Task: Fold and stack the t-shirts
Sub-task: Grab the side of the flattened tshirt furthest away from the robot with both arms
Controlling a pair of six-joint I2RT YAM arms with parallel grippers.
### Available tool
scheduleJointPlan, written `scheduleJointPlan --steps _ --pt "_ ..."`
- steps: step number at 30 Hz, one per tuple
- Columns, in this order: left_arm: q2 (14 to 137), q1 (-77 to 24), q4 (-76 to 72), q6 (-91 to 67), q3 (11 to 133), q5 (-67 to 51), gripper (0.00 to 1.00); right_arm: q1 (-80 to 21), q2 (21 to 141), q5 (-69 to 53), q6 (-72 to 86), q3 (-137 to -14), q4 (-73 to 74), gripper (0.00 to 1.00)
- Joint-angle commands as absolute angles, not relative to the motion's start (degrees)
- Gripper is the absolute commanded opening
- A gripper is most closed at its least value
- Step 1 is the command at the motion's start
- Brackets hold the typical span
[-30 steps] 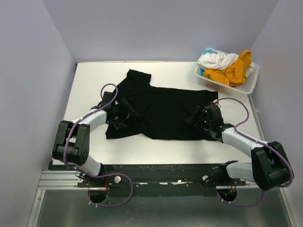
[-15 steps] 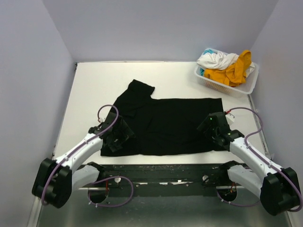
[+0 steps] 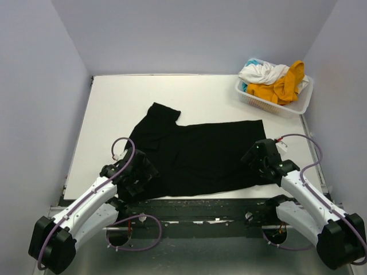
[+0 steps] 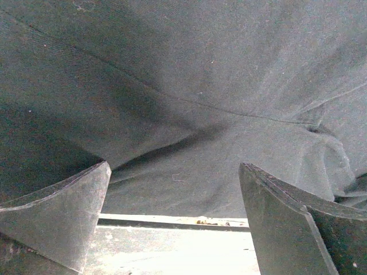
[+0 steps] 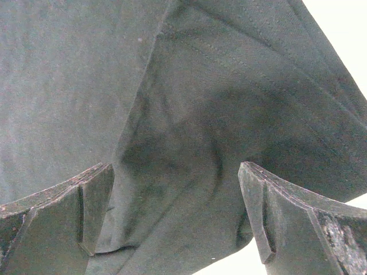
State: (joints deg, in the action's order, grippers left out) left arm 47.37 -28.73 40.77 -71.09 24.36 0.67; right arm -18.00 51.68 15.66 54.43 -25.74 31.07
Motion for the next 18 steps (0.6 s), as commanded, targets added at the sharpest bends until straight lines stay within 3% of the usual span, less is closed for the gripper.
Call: scheduleJointPlan --steps 1,11,15,18 --pt "44.7 -29.8 45.9 -71.7 24.6 3.3 0.98 -17.8 47.9 15.9 55.3 -25.5 34.8 1.00" --pt "44.2 -30.9 37.3 -58.9 37.8 3.2 0.99 -17.8 45.7 16.0 46.4 -33.9 30.0 1.00" --pt "53.3 -29.7 31.5 -53.7 47.9 8.2 0.98 -17.8 46.1 12.3 42.7 -34.7 25.4 1.00" --pt "63.6 -22.9 25.7 -49.8 54.5 1.9 0.99 -17.8 46.5 10.6 41.2 -33.6 22.4 1.00"
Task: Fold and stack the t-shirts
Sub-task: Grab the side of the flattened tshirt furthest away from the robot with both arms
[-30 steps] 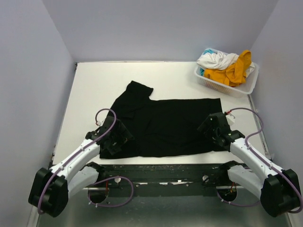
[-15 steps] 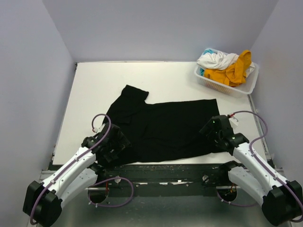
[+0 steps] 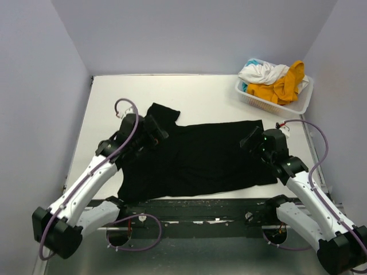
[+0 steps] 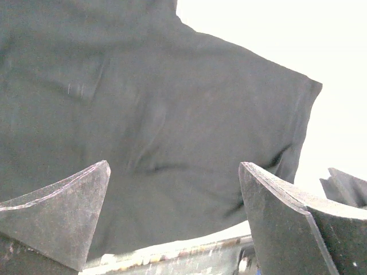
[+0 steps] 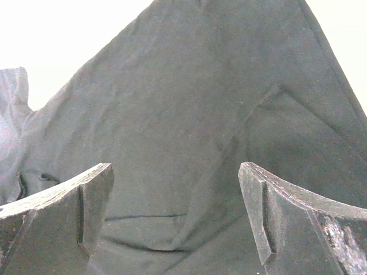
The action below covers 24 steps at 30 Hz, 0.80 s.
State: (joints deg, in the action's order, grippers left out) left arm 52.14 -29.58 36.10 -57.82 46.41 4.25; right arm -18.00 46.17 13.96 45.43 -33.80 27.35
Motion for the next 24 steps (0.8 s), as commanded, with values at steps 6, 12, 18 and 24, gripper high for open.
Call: scheduleJointPlan --steps 6,12,18,24 --pt "92.0 -12.7 24.6 -44.8 78.8 -5.3 0.99 -17.8 47.9 10.1 40.3 -32.7 19.7 1.00" --pt "116.3 -9.1 30.4 -44.4 100.1 -7.4 0.98 -17.8 49.2 10.1 39.5 -32.7 18.3 1.00" --pt "125.4 -8.1 35.6 -47.0 107.5 -2.3 0.99 -17.8 49.4 8.9 40.1 -32.0 16.6 1.00" --pt "128.8 -7.7 35.8 -48.2 108.7 -5.9 0.99 -17.8 49.3 9.5 40.0 -31.9 17.0 1.00"
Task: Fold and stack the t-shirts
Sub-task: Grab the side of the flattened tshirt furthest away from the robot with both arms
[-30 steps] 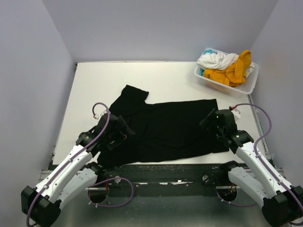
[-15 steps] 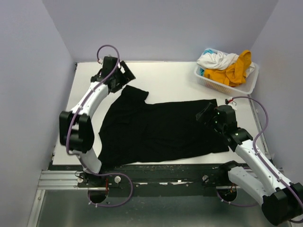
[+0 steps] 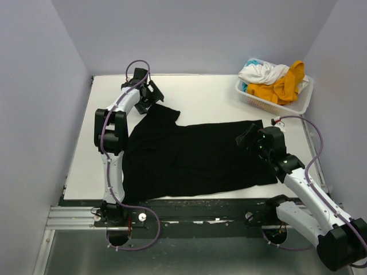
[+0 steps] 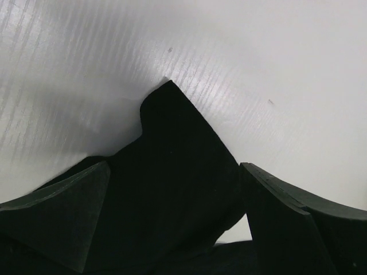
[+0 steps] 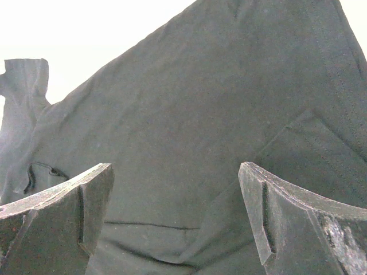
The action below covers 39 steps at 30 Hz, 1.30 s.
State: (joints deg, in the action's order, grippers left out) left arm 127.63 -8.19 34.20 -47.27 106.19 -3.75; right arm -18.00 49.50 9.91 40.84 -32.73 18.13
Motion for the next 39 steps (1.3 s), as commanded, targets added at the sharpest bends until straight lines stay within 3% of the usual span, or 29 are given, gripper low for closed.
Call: scheduleJointPlan --steps 1,9,18,26,39 --pt "129.4 -7.8 36.0 -48.1 109.2 -6.5 0.99 -17.8 49.2 9.9 40.1 -31.8 17.0 1.00" --pt "133.6 -8.8 43.3 -44.7 117.1 -8.2 0.99 -17.8 47.9 11.5 40.4 -31.3 18.1 1.00" --pt "131.9 -11.5 49.7 -38.8 115.3 -4.3 0.91 -17.8 46.3 12.4 39.8 -31.5 19.4 1.00" --pt "129.6 -11.6 45.0 -40.7 110.0 -11.9 0.76 -17.8 45.6 12.7 40.2 -31.3 19.9 1.00" --pt "129.1 -12.2 46.2 -43.1 108.2 -10.1 0.44 -17.8 44.6 12.8 40.1 -31.2 20.6 1.00"
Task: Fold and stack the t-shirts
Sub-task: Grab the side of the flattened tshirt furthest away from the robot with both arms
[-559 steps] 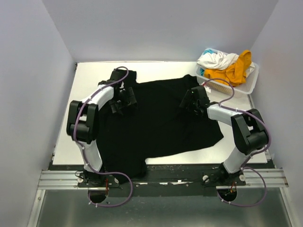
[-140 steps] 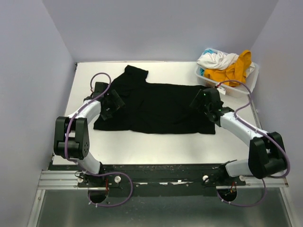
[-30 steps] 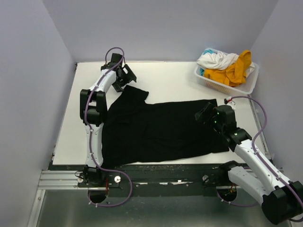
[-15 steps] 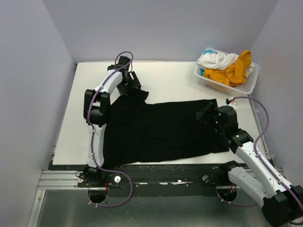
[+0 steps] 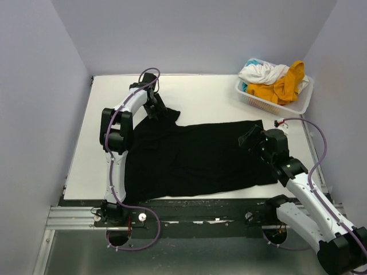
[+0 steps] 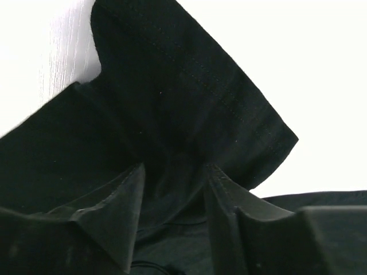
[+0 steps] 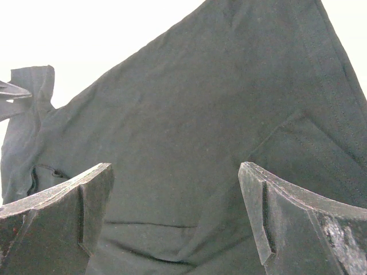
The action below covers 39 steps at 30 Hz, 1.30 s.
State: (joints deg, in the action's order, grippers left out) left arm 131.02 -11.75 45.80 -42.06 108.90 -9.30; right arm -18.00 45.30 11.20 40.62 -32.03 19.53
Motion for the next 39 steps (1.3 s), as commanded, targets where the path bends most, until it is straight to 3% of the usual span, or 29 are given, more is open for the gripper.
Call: scheduleJointPlan --steps 1,5,9,20,34,39 --pt "129.1 -12.2 46.4 -43.1 108.2 -10.0 0.40 -17.8 44.4 12.9 40.1 -31.3 20.8 1.00" --pt "129.1 -12.4 46.9 -43.3 108.1 -10.0 0.28 -17.8 43.6 13.4 39.9 -31.4 21.3 1.00" --pt "129.2 -12.5 47.5 -42.9 108.2 -9.7 0.00 -17.8 42.5 13.7 39.8 -31.1 21.4 1.00" --pt "124.8 -13.0 43.1 -40.4 103.6 -7.6 0.00 -17.8 46.7 17.7 39.0 -33.3 20.8 1.00" --pt "115.1 -15.3 34.3 -37.9 91.0 -7.8 0.00 -17.8 89.2 41.2 39.7 -58.8 21.3 1.00" --pt "112.9 -15.5 33.2 -37.6 87.0 -7.1 0.00 -17.7 104.4 43.4 39.2 -70.1 21.9 1.00"
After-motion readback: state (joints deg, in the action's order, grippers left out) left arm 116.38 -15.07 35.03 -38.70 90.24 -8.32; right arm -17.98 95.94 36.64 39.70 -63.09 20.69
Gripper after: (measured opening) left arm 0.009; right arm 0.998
